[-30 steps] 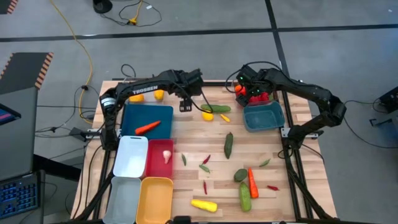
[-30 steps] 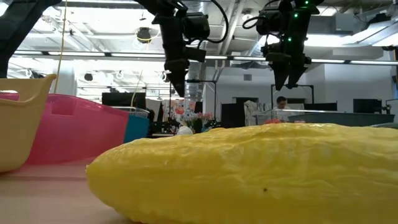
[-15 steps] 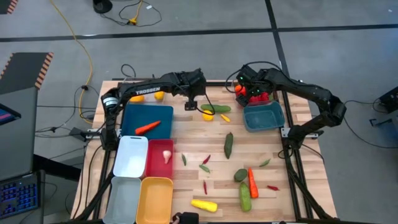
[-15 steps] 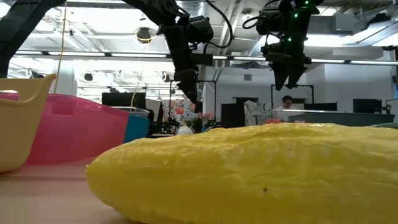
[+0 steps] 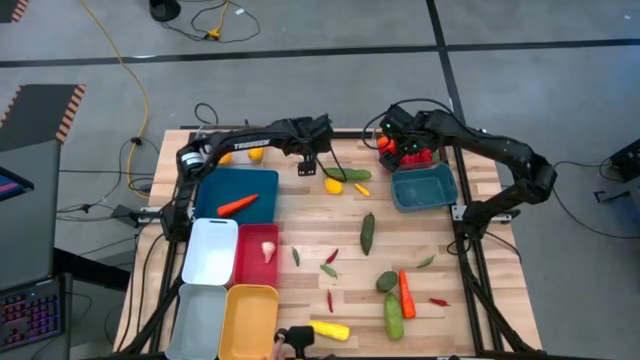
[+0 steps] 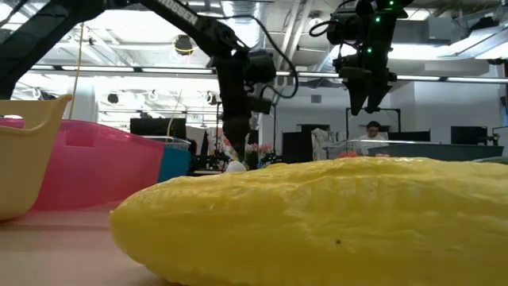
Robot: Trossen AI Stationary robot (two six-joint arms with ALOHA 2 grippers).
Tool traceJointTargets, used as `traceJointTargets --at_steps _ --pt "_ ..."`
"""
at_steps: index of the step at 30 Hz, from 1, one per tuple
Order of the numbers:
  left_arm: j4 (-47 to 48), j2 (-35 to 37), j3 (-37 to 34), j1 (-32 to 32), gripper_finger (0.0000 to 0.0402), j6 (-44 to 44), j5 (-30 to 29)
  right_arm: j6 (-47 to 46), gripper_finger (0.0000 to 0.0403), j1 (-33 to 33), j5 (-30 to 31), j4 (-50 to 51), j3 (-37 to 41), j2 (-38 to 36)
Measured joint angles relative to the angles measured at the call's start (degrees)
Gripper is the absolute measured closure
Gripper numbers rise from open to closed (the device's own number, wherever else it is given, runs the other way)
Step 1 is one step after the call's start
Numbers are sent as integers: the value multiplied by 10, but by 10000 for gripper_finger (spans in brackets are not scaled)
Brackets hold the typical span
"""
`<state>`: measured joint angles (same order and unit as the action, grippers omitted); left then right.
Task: Sort produce into baskets
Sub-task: Put the white garlic into the red bin
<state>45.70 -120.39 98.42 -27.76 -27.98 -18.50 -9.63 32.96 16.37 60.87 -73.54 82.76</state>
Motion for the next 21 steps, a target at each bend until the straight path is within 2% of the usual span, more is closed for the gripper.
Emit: traceJointTargets --at_steps 7,11,16,21 --pt "-2 -20 0 -23 17 25 20 0 10 -4 -1 0 0 0" --pt "-4 -26 1 -34 17 36 10 0 10 -7 -1 0 0 0" --pt "-6 -39 1 -47 17 51 60 0 10 -7 -1 0 0 0" --pt "-21 -54 1 -50 17 48 65 1 10 -7 -2 0 0 0"
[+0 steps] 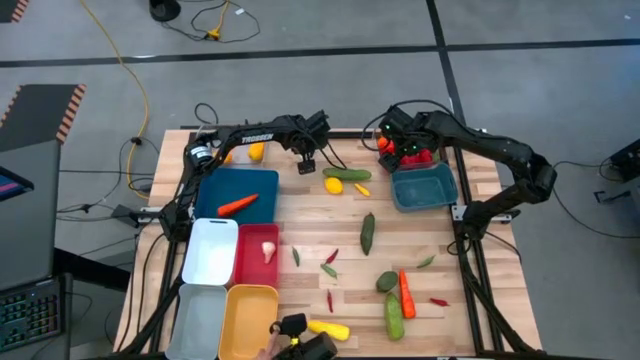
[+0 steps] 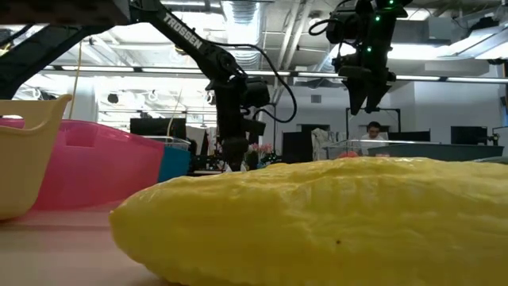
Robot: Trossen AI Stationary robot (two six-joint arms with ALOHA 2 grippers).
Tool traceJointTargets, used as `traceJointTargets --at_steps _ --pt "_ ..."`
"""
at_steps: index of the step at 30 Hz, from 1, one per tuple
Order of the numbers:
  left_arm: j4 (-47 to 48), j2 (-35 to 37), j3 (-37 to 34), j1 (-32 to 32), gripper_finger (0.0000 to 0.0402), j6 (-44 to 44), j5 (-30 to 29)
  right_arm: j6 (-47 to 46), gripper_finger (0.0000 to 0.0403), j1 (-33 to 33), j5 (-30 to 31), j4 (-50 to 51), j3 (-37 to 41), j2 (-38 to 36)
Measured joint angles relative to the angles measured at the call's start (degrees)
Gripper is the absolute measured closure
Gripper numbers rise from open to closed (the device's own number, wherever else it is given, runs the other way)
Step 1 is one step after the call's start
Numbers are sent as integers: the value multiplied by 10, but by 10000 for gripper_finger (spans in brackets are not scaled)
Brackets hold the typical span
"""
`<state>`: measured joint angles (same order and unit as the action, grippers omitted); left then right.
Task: Sort produce into baskets
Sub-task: Put the white garlic into the red bin
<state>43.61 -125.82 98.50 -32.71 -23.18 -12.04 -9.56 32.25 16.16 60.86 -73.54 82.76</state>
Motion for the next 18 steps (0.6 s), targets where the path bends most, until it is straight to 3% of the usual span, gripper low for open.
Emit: traceJointTargets --at_steps 8,18 --pt "-9 -9 0 0 33 -1 12 1 10 0 -6 0 0 0" --pt "-11 -9 0 0 145 1 12 0 10 0 -12 2 0 0"
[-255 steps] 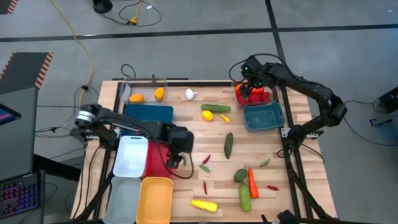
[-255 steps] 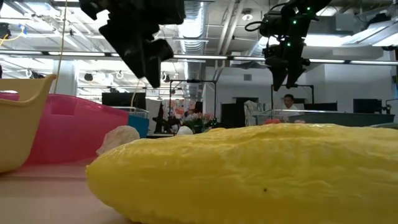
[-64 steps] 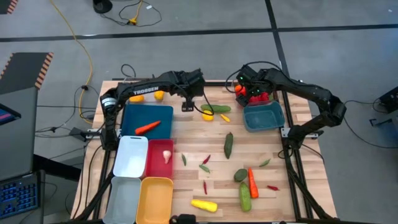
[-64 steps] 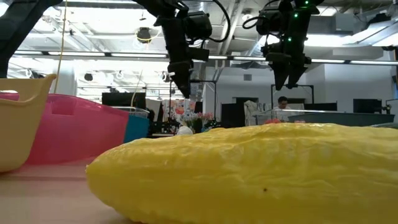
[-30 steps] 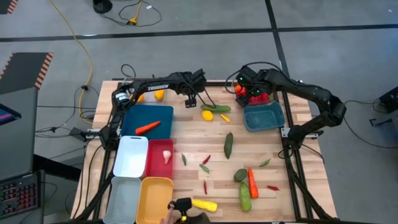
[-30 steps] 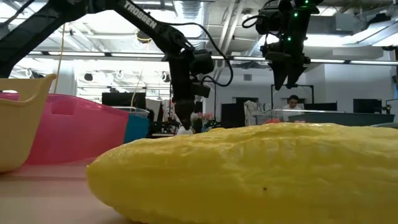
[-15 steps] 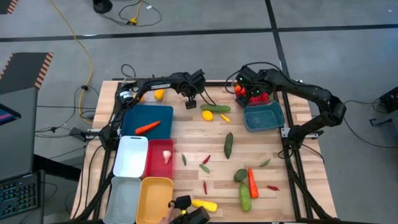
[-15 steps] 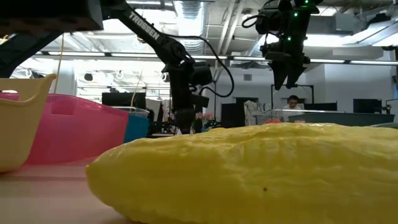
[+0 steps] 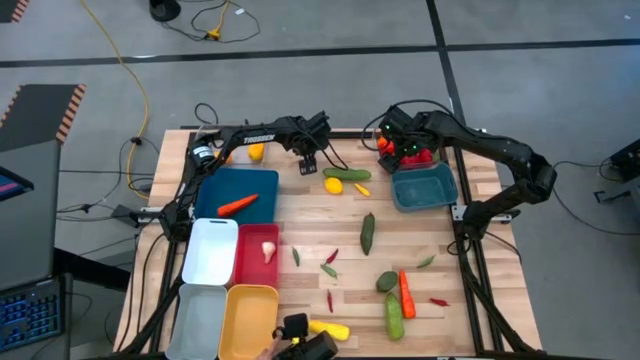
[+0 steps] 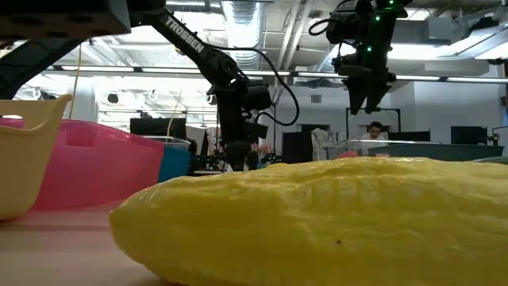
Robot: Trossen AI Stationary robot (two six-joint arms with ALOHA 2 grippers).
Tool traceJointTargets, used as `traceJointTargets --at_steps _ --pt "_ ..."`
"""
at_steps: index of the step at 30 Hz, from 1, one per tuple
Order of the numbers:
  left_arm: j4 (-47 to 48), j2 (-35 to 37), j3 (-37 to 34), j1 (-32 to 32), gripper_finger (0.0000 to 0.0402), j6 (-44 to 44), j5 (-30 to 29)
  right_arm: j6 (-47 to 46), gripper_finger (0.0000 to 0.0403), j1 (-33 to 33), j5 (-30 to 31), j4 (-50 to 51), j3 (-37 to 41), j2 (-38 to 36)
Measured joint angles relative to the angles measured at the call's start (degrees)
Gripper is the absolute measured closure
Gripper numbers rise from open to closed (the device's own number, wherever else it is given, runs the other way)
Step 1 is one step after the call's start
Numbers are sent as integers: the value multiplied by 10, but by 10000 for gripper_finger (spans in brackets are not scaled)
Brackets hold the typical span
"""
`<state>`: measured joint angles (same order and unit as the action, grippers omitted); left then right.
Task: Sort produce into baskets
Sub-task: Put the white garlic into the red bin
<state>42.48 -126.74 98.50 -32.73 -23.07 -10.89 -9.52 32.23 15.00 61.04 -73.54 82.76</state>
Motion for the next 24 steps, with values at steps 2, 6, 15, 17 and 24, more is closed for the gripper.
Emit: traceJointTargets --at_steps 2,6,15,17,24 --pt "0 0 0 0 159 0 0 -1 10 0 0 0 0 0" --pt "1 0 0 0 163 0 0 3 10 -2 0 5 0 0" --pt "50 51 0 2 155 -3 1 25 10 -20 0 17 0 -55" --pt "65 73 0 4 155 2 5 24 10 -25 0 17 0 -78" --pt "174 168 0 38 154 35 60 -23 10 -71 0 16 0 -134"
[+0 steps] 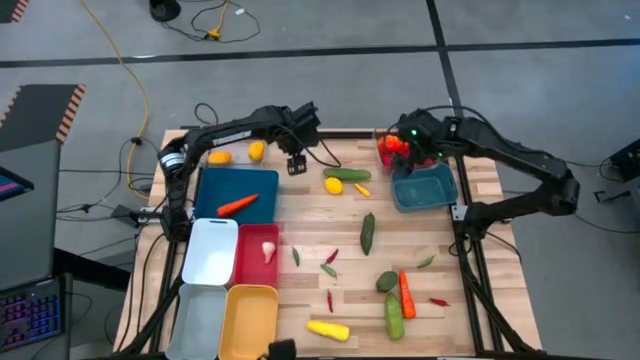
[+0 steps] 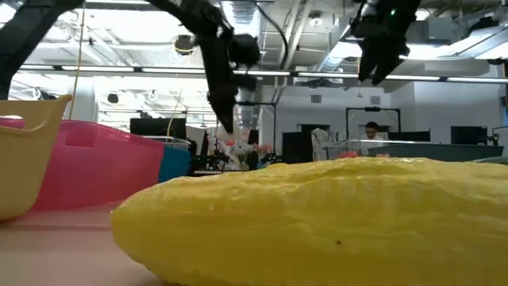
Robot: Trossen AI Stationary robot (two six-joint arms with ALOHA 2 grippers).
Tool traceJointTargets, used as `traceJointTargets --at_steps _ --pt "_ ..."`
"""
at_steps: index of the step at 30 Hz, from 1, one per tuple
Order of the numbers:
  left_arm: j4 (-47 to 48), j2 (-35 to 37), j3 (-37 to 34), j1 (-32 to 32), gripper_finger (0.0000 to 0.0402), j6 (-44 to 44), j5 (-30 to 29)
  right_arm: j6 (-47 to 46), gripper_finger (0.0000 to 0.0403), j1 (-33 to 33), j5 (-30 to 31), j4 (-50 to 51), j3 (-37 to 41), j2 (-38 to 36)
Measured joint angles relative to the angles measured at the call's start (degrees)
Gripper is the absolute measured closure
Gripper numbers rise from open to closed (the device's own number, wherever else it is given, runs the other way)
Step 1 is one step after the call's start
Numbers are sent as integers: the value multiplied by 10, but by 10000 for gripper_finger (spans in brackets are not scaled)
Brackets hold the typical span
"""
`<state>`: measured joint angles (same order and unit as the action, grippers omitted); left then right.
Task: Sort produce into baskets
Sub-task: Put the white garlic into the red bin
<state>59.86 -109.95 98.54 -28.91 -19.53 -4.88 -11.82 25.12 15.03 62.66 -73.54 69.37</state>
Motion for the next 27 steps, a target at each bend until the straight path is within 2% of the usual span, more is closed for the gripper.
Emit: traceJointTargets --at_steps 6,12,19,27 --pt "122 76 0 75 154 54 14 -32 10 -96 0 -2 0 -2" --pt "213 127 0 178 154 121 14 -56 10 -207 1 -4 0 12" --pt "259 144 0 304 154 215 14 -137 10 -321 34 -3 0 20" --pt "260 144 -31 414 154 270 17 -226 10 -421 34 -12 0 64"
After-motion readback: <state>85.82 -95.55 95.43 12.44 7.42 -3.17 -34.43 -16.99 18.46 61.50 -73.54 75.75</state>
